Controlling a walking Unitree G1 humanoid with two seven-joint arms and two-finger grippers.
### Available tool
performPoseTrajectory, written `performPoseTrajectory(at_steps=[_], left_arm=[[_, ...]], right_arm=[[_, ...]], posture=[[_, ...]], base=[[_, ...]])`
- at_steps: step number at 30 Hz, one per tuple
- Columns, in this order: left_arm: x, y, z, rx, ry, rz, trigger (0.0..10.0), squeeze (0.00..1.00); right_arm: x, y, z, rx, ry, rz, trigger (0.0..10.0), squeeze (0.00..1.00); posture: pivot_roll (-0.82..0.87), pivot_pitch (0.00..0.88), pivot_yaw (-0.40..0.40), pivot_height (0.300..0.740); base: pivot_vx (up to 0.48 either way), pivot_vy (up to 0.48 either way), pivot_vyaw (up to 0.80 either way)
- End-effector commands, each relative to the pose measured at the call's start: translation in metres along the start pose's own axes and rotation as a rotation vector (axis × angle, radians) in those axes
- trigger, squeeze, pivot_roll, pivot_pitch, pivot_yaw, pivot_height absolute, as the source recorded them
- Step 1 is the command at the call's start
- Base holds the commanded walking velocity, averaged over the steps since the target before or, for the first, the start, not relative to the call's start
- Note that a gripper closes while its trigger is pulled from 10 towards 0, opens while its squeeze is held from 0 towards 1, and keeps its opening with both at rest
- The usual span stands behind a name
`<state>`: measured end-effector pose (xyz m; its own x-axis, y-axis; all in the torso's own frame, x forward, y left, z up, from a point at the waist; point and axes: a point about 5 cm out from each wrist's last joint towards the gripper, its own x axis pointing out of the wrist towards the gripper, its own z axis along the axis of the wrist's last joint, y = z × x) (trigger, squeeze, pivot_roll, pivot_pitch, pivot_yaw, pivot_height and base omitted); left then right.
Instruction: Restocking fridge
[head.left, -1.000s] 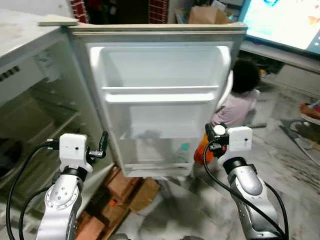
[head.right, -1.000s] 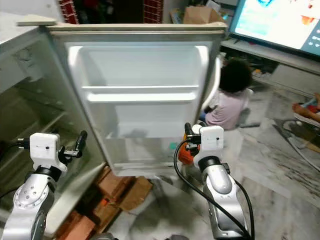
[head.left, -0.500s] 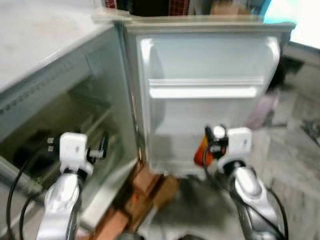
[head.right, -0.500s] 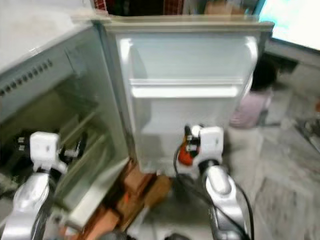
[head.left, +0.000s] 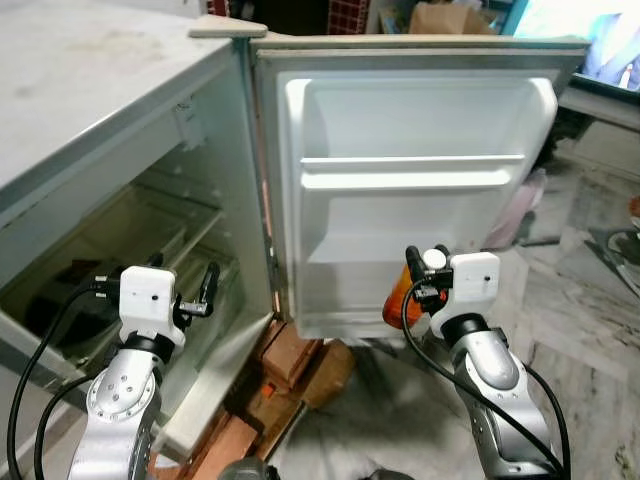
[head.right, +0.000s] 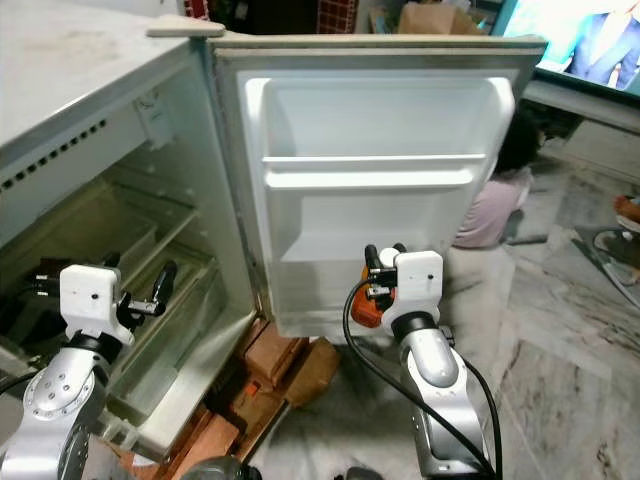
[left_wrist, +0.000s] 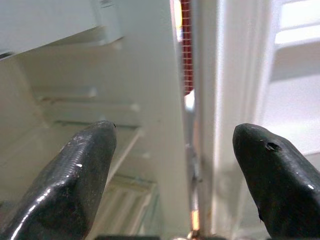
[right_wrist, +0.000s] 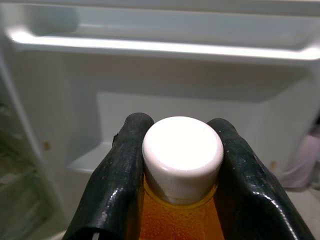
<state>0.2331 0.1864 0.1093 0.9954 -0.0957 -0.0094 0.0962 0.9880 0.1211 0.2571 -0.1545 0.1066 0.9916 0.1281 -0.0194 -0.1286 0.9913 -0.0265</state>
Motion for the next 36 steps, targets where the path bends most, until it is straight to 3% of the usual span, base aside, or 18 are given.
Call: performPoseTrajectory(at_steps=[1, 9, 21, 27, 36], left_arm=[[0.000, 0.000, 0.005, 0.002, -0.024, -0.005, 10.0, 0.00], [0.001, -0.001, 0.005, 0.000, -0.025, -0.007, 10.0, 0.00], [0.005, 0.004, 0.012, -0.006, -0.040, -0.004, 10.0, 0.00], [-0.003, 0.015, 0.012, 0.022, -0.026, 0.021, 10.0, 0.00], [-0.014, 0.015, 0.003, 0.003, 0.016, 0.064, 10.0, 0.00]], right_arm=[[0.002, -0.001, 0.008, -0.010, -0.036, -0.006, 10.0, 0.00], [0.003, -0.001, 0.008, -0.011, -0.036, -0.002, 10.0, 0.00], [0.009, 0.000, 0.008, -0.019, -0.016, -0.004, 10.0, 0.00], [0.013, 0.009, 0.007, -0.014, -0.018, 0.017, 10.0, 0.00], [0.016, 0.012, 0.011, -0.003, -0.048, 0.021, 10.0, 0.00]], posture=[[0.08, 0.030, -0.025, 0.740], [0.08, 0.033, -0.028, 0.740], [0.08, 0.055, -0.016, 0.740], [0.11, 0.082, -0.009, 0.740], [0.10, 0.054, -0.010, 0.740]], base=[[0.311, 0.000, 0.00], [0.307, 0.000, 0.00], [0.000, 0.000, 0.00], [0.000, 0.000, 0.00], [0.000, 0.000, 0.00]])
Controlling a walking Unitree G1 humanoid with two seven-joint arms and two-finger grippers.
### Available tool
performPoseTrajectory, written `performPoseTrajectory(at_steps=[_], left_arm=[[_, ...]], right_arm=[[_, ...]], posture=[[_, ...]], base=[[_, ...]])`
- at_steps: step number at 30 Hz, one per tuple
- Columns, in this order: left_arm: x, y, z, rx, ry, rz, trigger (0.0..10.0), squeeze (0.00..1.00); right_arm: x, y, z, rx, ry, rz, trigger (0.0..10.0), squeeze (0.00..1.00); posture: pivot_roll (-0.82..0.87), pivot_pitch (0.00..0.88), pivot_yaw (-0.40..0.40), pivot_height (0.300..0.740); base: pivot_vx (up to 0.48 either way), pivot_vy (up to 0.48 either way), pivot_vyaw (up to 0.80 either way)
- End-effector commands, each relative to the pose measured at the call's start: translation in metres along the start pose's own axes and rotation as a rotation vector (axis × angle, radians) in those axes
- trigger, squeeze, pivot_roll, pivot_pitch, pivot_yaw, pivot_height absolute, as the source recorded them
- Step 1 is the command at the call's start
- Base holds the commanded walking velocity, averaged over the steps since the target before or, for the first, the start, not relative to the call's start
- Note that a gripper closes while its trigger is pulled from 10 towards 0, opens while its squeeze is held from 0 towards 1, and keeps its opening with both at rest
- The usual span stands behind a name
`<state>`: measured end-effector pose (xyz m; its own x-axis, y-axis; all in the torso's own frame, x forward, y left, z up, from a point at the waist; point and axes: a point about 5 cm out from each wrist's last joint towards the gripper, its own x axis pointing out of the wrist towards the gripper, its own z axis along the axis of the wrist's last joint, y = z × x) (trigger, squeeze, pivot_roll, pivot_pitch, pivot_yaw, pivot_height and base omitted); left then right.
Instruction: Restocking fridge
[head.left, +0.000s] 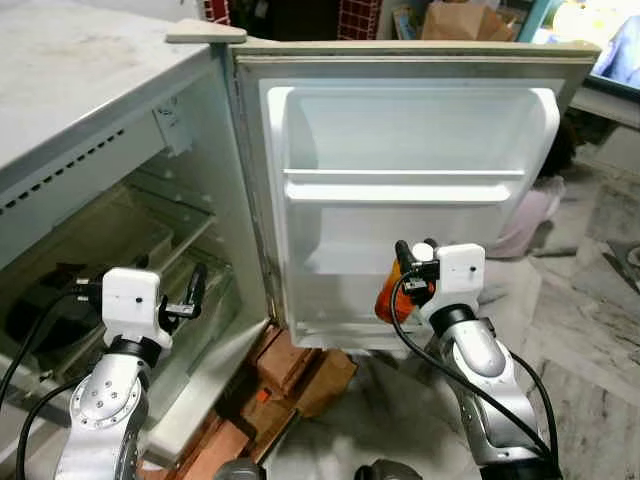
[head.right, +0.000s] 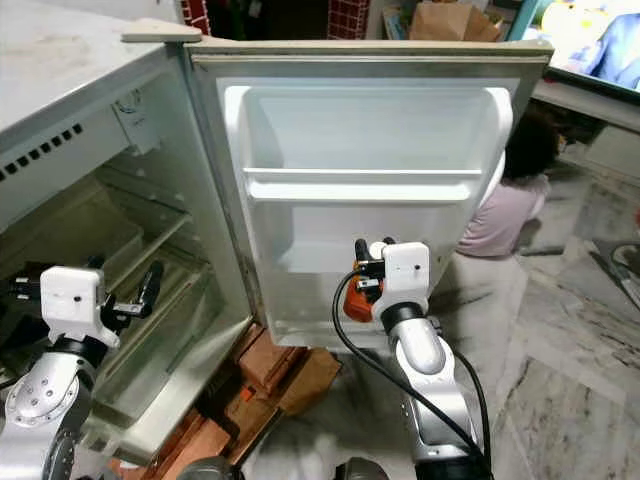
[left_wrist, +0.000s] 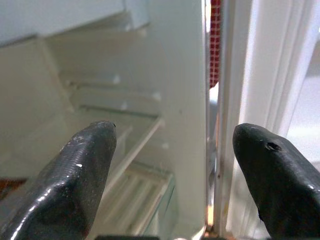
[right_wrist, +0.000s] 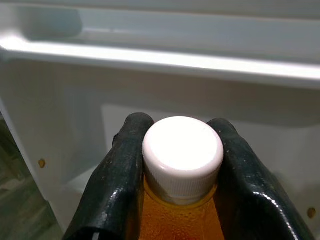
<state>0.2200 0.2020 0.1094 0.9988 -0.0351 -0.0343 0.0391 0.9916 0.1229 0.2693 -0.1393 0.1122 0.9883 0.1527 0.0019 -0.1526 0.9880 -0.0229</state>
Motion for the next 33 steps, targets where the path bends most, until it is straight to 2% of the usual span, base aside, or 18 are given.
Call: performPoseTrajectory(at_steps=[1, 8, 14, 24, 30, 33], left_arm=[[0.000, 0.001, 0.004, 0.000, -0.014, 0.006, 10.0, 0.00], [0.009, -0.004, 0.009, 0.007, -0.034, 0.009, 10.0, 0.00], [0.012, 0.001, 0.013, 0.003, -0.052, 0.026, 10.0, 0.00], [0.016, 0.004, 0.019, 0.014, -0.077, 0.060, 10.0, 0.00], [0.016, 0.006, 0.021, 0.028, -0.094, 0.076, 10.0, 0.00], [0.017, 0.006, 0.021, 0.008, -0.089, 0.074, 10.0, 0.00]], right_arm=[[0.002, -0.002, 0.004, 0.000, -0.027, -0.007, 10.0, 0.00], [0.005, 0.001, 0.006, 0.003, -0.034, 0.016, 10.0, 0.00], [0.010, 0.006, 0.007, 0.002, -0.038, 0.036, 10.0, 0.00], [0.008, 0.005, 0.006, 0.020, -0.044, 0.016, 10.0, 0.00], [0.010, 0.005, 0.007, 0.017, -0.047, 0.011, 10.0, 0.00], [0.012, 0.003, 0.008, 0.013, -0.053, 0.007, 10.0, 0.00]], posture=[[0.10, 0.054, -0.010, 0.740], [0.10, 0.058, -0.032, 0.710], [0.11, 0.071, -0.045, 0.670], [0.11, 0.071, -0.032, 0.610], [0.11, 0.078, -0.029, 0.610], [0.11, 0.082, -0.028, 0.610]], base=[[0.000, 0.000, 0.00], [0.000, 0.000, 0.00], [0.000, 0.000, 0.00], [0.000, 0.000, 0.00], [0.000, 0.000, 0.00], [0.000, 0.000, 0.00]])
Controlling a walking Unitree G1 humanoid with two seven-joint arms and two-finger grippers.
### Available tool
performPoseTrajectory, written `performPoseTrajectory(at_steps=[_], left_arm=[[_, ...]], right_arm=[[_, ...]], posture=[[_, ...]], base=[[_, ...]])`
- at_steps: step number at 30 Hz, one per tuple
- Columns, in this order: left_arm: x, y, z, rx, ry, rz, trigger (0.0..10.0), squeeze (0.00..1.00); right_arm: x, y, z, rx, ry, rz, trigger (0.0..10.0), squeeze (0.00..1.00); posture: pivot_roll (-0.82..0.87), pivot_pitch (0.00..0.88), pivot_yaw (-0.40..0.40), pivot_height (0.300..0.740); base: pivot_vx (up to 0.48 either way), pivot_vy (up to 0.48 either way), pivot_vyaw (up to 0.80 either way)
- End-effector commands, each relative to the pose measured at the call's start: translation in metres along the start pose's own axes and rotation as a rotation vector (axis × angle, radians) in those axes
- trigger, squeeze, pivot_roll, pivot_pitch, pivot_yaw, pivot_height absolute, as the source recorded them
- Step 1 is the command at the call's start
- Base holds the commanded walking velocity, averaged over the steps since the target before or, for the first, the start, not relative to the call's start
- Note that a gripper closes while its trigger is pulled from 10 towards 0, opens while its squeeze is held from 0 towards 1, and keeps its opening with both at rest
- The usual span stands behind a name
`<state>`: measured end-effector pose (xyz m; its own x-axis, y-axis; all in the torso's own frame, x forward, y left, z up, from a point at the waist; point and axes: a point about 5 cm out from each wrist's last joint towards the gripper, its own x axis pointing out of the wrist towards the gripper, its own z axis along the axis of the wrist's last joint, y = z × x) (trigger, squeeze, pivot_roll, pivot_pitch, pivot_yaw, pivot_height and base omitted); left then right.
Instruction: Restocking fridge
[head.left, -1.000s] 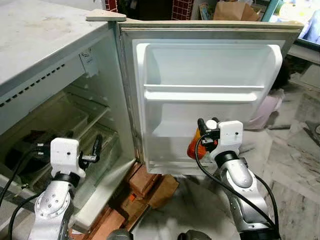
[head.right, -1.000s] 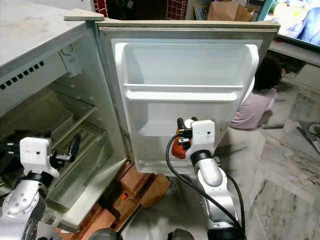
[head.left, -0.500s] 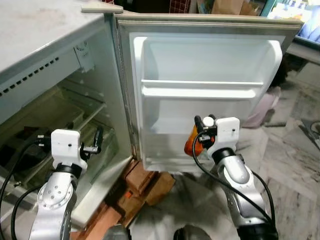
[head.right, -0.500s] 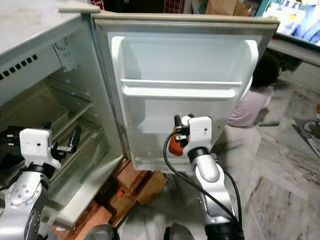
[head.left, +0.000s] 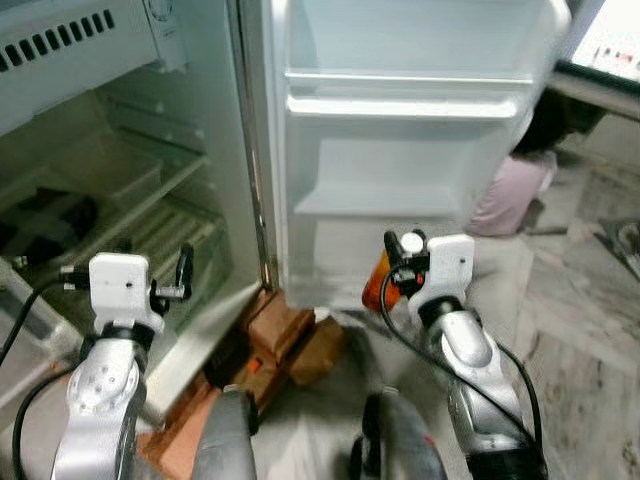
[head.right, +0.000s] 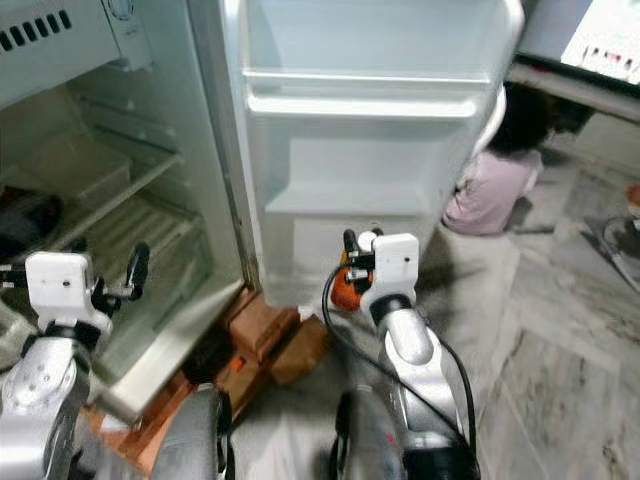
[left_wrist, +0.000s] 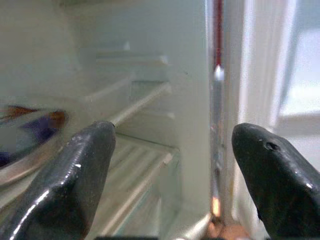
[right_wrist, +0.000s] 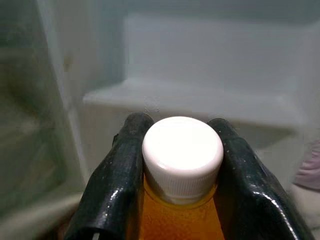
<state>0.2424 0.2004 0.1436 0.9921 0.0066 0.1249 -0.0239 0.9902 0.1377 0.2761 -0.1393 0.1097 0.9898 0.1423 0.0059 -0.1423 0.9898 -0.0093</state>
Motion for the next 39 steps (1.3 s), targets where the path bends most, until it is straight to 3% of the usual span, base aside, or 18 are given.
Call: performPoseTrajectory(at_steps=[1, 14, 39], left_arm=[[-0.006, 0.002, -0.013, -0.008, 0.066, 0.013, 10.0, 0.00], [-0.006, -0.005, -0.007, -0.037, 0.056, -0.033, 10.0, 0.00], [-0.007, -0.012, -0.009, -0.069, 0.059, -0.058, 10.0, 0.00]], right_arm=[[0.006, 0.004, 0.011, -0.001, -0.051, 0.018, 10.0, 0.00], [0.024, -0.002, 0.024, -0.044, -0.109, 0.026, 10.0, 0.00], [0.027, 0.000, 0.025, -0.076, -0.129, 0.038, 10.0, 0.00]], posture=[[0.11, 0.082, -0.028, 0.610], [0.11, 0.089, -0.034, 0.610], [0.10, 0.094, -0.039, 0.610]], base=[[0.000, 0.000, 0.00], [0.000, 0.000, 0.00], [0.359, 0.000, 0.00]])
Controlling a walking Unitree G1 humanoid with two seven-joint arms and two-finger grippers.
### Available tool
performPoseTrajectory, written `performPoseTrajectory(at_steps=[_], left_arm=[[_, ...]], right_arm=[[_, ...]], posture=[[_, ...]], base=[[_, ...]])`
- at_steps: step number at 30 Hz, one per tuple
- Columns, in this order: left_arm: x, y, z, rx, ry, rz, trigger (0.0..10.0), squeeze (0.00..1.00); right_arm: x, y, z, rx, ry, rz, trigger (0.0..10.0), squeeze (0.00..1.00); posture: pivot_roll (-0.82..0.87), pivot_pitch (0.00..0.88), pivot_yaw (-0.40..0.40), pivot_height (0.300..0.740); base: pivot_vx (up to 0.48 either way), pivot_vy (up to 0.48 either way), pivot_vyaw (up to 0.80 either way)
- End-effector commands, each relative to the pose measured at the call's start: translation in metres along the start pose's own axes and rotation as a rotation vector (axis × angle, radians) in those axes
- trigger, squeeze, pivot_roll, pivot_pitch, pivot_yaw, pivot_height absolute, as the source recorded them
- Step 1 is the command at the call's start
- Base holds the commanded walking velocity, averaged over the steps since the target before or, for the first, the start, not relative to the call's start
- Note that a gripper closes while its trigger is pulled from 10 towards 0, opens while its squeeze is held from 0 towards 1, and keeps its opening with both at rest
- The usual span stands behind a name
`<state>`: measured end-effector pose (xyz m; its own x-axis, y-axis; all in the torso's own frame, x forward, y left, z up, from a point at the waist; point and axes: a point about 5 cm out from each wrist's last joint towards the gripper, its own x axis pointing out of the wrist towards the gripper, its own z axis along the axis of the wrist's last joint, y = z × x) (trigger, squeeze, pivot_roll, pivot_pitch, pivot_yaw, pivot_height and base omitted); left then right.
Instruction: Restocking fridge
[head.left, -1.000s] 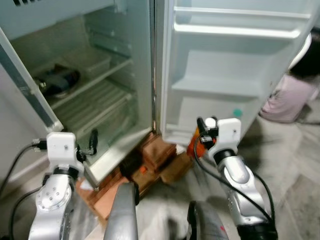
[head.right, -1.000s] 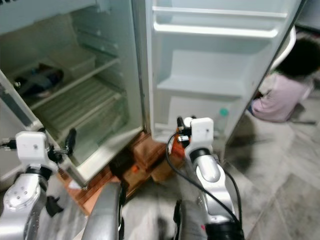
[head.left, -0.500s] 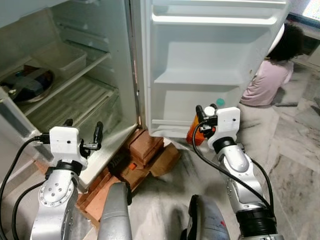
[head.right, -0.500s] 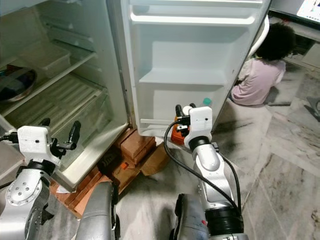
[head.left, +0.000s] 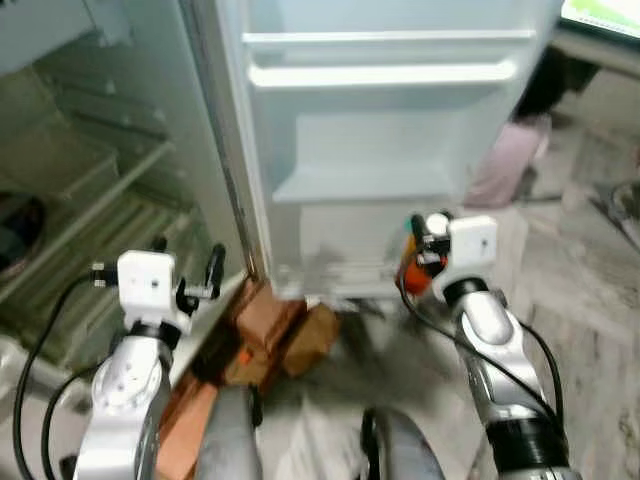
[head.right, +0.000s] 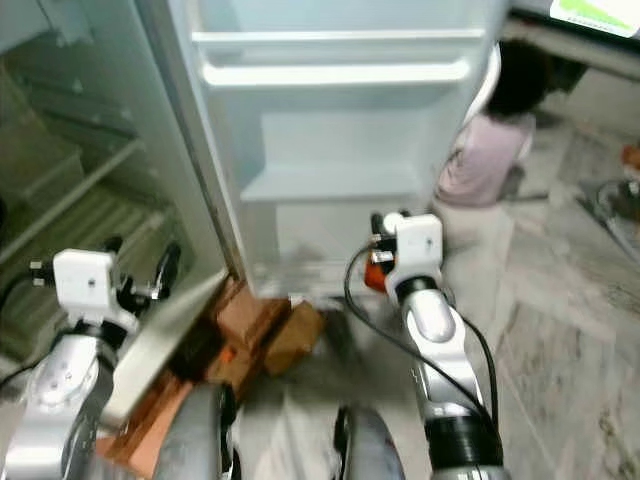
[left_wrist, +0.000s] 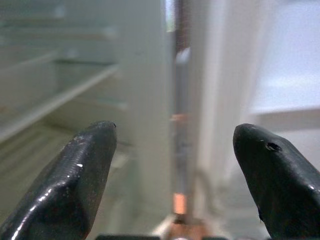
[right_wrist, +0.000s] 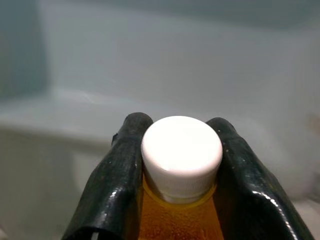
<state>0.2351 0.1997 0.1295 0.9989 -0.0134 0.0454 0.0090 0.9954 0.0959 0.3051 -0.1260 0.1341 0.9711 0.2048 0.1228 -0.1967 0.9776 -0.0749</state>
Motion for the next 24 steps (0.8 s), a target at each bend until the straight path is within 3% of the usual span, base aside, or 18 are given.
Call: performPoseTrajectory(at_steps=[1, 13, 19, 24], left_arm=[[0.002, -0.010, 0.003, -0.024, -0.014, -0.028, 10.0, 0.00], [0.001, -0.008, 0.003, -0.016, -0.011, -0.019, 10.0, 0.00], [-0.001, -0.004, 0.004, 0.018, -0.012, 0.024, 10.0, 0.00], [-0.004, -0.004, 0.003, 0.025, -0.003, 0.028, 10.0, 0.00]], right_arm=[[-0.004, -0.009, 0.000, -0.015, -0.006, -0.021, 10.0, 0.00], [-0.004, -0.002, -0.002, 0.023, 0.001, 0.027, 10.0, 0.00], [-0.002, 0.008, -0.002, 0.048, -0.003, 0.118, 10.0, 0.00], [0.003, 0.017, -0.005, 0.019, -0.009, 0.187, 10.0, 0.00]], posture=[[0.10, 0.095, -0.041, 0.610], [0.11, 0.099, -0.044, 0.610], [0.11, 0.115, -0.038, 0.610], [0.13, 0.132, -0.037, 0.570]], base=[[0.000, 0.000, 0.00], [0.000, 0.000, 0.00], [0.000, 0.000, 0.00], [0.000, 0.000, 0.00]])
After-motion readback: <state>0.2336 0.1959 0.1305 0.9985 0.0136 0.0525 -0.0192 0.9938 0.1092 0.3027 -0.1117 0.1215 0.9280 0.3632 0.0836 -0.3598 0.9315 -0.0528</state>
